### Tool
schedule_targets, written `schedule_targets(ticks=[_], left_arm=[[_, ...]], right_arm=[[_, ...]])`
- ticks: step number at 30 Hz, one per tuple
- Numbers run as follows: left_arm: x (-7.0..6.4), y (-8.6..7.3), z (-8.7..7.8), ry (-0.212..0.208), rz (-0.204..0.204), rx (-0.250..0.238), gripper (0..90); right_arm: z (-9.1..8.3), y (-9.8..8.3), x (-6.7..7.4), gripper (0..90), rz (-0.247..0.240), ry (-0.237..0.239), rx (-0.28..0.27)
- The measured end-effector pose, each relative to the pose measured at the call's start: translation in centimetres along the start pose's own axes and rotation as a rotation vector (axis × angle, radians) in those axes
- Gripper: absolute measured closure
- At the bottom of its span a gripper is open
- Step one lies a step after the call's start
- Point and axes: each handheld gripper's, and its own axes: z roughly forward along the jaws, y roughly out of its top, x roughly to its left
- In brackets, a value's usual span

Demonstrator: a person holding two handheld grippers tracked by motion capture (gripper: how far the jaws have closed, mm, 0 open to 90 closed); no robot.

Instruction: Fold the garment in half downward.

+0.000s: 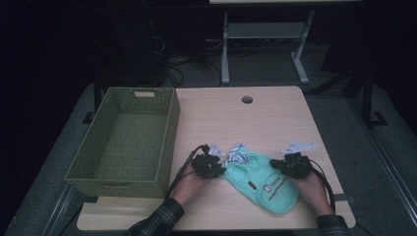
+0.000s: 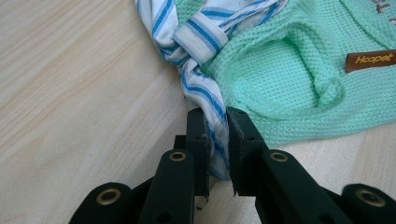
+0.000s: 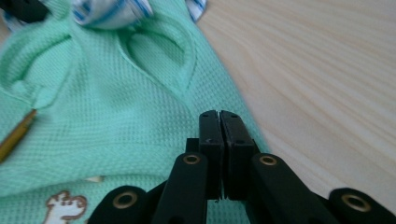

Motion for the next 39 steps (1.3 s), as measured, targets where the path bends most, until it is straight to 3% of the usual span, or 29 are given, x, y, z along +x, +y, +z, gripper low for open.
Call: schedule_targets(ticks=[5,10,17,24,30,35,39], left_arm=[[0.0,0.0,0.0,0.001,0.001,0.001,79.3],[0.0,0.0,0.0,0.001,0.001,0.000,79.3],[-0.1,0.0,0.0,0.003,0.004,0.000,79.4],[0.1,0.2,-0.2,0.008,-0.002,0.004,80.1],[0.4,0.6,-1.3,-0.003,-0.028,-0.054,80.7],[0.4,1.0,-2.6,-0.015,-0.041,-0.143,81.0],[0.4,1.5,-3.8,-0.030,-0.022,-0.198,81.2]], right_arm=[[-1.1,0.3,0.6,89.4,-0.006,0.034,-0.061],[-0.9,0.6,1.9,89.4,-0.022,0.096,-0.065],[0.2,1.2,4.0,89.4,-0.069,0.145,-0.022],[1.1,1.0,4.1,89.4,-0.073,0.148,0.030],[1.4,0.9,4.1,89.4,-0.065,0.156,0.032],[1.6,1.2,4.3,89.4,-0.075,0.150,0.039],[2.0,1.7,4.6,89.4,-0.080,0.142,0.039]])
